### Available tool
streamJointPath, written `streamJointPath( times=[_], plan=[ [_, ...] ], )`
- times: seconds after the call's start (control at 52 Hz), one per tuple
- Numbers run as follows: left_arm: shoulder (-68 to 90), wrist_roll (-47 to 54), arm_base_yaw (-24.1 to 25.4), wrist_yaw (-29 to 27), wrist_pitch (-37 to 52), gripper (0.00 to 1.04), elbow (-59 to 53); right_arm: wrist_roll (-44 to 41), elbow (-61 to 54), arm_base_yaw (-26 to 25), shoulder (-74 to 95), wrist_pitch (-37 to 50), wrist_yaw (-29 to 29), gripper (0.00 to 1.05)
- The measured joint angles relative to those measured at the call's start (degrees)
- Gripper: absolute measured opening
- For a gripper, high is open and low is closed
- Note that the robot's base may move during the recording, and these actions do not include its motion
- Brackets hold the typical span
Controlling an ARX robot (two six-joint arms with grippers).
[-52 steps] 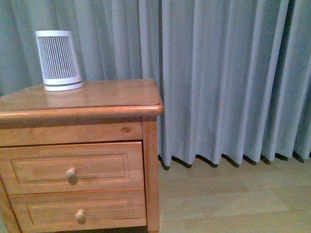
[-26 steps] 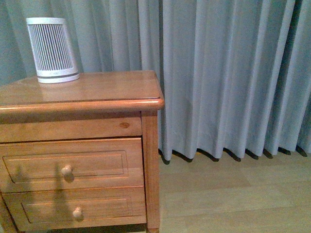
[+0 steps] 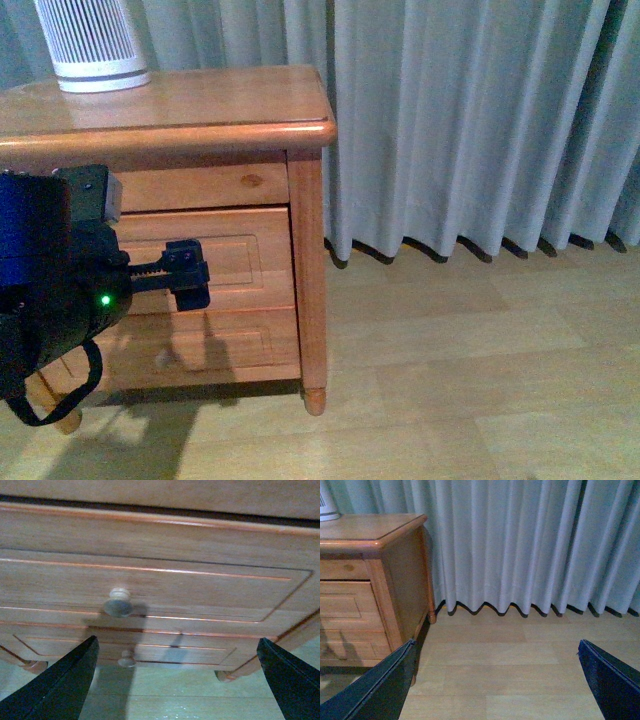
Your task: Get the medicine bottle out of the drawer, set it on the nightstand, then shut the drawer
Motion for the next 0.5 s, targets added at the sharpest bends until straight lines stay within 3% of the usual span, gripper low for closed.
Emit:
streamJointPath(
  times=[0.154,0.346,0.5],
  plan=[
    [4.2,-0.2,1.6,-0.6,-0.2,0.98,4.0,0.0,0.0,0.0,0.0,0.0,0.0,0.98],
    [7.6,0.2,3.8,5.2,-5.9,0.98,10.2,0.0,0.0,0.0,0.0,0.0,0.0,0.98],
    [7.9,1.6,5.1,6.8,-7.6,0.98,13.8,0.0,0.0,0.0,0.0,0.0,0.0,0.98]
  ],
)
